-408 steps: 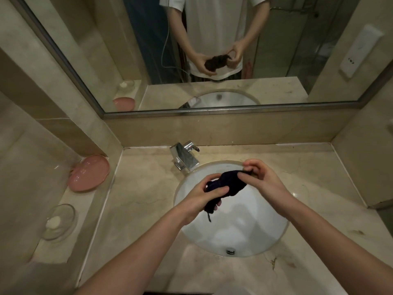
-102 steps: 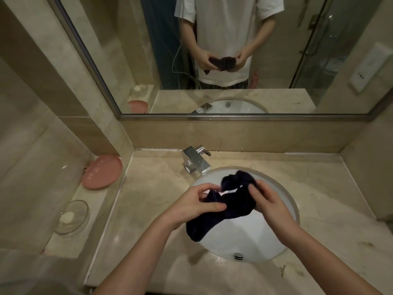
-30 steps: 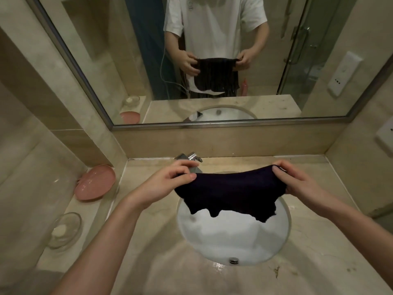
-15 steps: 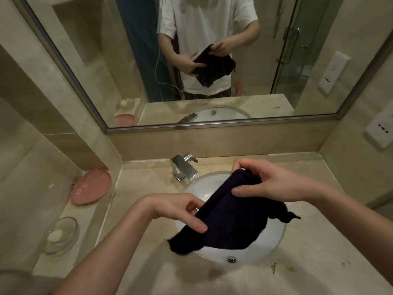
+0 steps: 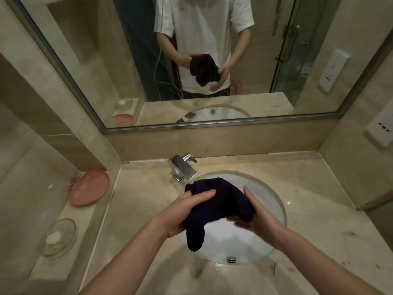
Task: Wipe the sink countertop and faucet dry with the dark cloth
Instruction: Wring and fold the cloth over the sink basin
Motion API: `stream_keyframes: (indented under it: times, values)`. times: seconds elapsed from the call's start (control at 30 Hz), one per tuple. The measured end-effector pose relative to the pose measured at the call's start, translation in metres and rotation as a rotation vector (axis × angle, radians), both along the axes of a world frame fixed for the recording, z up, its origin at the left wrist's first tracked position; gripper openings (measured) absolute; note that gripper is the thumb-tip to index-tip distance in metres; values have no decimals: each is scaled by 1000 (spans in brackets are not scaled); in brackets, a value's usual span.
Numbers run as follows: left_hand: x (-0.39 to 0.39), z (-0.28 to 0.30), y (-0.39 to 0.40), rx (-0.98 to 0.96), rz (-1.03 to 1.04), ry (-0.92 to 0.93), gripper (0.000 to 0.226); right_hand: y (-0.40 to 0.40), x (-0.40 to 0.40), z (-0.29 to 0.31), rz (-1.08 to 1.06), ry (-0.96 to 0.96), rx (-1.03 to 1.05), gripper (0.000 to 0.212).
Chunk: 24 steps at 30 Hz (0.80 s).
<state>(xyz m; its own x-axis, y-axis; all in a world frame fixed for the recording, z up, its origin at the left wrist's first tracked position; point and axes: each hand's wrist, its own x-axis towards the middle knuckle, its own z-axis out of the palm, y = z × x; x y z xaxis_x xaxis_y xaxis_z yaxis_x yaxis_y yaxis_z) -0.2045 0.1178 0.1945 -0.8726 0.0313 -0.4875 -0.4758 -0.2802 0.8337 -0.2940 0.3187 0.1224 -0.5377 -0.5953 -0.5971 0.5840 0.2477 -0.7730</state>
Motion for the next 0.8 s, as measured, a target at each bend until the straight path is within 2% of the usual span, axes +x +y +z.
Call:
stream_keyframes:
  times: [0.07,0.1,0.2,0.3,0.43,0.5,0.63,0.73,0.8]
  values:
    - [1,-2,0,15,39,-9,39,4,16,-11,-55,-256,-183,98]
    - [1,-3,0,31,54,-15,42,5,21,-14,-112,-317,-273,99]
    - [3,-5,-2,173,92,-91,49,1,25,-13,-200,-198,-346,87]
    - [5,-5,-1,296,112,-122,32,0,23,-11,-167,-116,-382,93]
    - [5,-3,2,326,121,-108,30,2,26,0,-213,-222,-531,105]
    - [4,-2,2,315,113,-96,26,0,28,5,-244,-313,-596,96]
    - [6,-3,0,298,62,-79,32,-2,32,13,-136,-376,-402,71]
    - [9,-2,-4,238,-7,-79,27,0,27,18,-135,-300,-339,67]
    - [11,0,-8,211,-38,-82,25,1,21,23,-149,-245,-366,73]
